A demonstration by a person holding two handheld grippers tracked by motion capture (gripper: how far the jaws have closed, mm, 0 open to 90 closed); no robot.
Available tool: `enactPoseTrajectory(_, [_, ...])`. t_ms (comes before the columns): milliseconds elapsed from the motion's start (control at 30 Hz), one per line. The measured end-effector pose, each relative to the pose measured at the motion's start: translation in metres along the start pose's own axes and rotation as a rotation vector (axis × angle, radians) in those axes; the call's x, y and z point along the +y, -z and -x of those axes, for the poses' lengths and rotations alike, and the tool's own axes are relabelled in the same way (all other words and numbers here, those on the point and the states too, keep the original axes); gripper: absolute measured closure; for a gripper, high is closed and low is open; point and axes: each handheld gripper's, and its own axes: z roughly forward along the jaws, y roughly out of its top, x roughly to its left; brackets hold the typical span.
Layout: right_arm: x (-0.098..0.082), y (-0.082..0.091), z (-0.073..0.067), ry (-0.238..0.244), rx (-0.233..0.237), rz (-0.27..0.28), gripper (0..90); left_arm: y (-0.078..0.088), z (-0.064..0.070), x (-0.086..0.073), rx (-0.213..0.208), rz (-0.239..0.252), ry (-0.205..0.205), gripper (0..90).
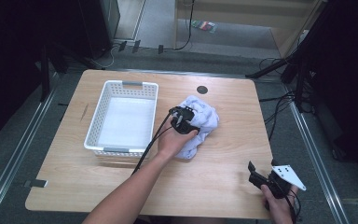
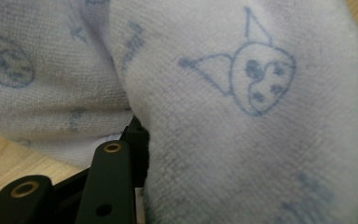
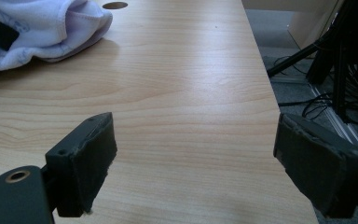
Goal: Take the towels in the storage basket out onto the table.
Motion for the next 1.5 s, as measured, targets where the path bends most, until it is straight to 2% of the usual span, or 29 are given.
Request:
enactPoseTrajectory(67, [0.0,0.0,0.0,-0.001,-0.001,-0.001,13.3,-0.002,0.001,-0.001,0.002,-0.006,-0.015,50.1])
enactPoseTrajectory(133, [0.0,0.0,0.0,0.002,-0.001,0.001,13.4,-0.002,0.002,-0.001,-0.01,-0.021,-0.011,45.9])
enactPoseTrajectory(167, [0.0,0.0,0.0,-0.001,-0.001,-0.001,13.3,-0.001,0.002,0.0,-0.006,-0.035,-0.001,37.6])
enactPoseTrajectory(233, [0.0,0.0,0.0,-0.001,-0.001,-0.001,13.3,0.002,0.002,0.001,-0.01,-0.042,0.004,34.3])
enactPoseTrajectory(333, [0.0,0.0,0.0,-0.001,0.0,-0.004,13.4,0.006,0.002,0.004,-0.02,-0.043,0.023,15.7])
enactPoseTrajectory(400, [0.0,0.0,0.0,-0.001,-0.001,-0.005,13.4,0.011,0.002,0.005,-0.024,-0.032,0.003,8.2])
enactPoseTrajectory(433, [0.0,-0.001,0.0,-0.001,-0.001,-0.005,13.4,0.015,0.003,0.006,-0.035,-0.034,-0.005,0.9])
enactPoseTrajectory(500, [0.0,-0.001,0.0,-0.001,-0.002,-0.006,13.4,0.021,0.004,0.007,-0.031,-0.023,-0.02,0.0])
enactPoseTrajectory(633, [0.0,-0.001,0.0,0.001,-0.001,-0.007,13.4,0.032,0.004,0.009,-0.035,-0.007,-0.022,0.0])
enactPoseTrajectory(767, [0.0,-0.001,0.0,0.002,-0.002,-0.005,13.5,0.043,0.001,0.011,-0.017,0.004,-0.021,0.0])
enactPoseTrajectory(967, [0.0,-0.001,0.0,0.0,-0.004,-0.008,13.5,0.059,-0.004,0.012,-0.03,0.027,-0.032,0.0])
enactPoseTrajectory(1267, [0.001,-0.002,0.0,-0.003,-0.007,-0.012,13.5,0.082,-0.014,0.013,-0.007,0.064,-0.015,0.0])
enactPoseTrajectory(1500, [0.001,-0.002,0.0,-0.004,-0.008,-0.013,13.5,0.106,-0.029,0.011,0.022,0.103,0.0,0.0])
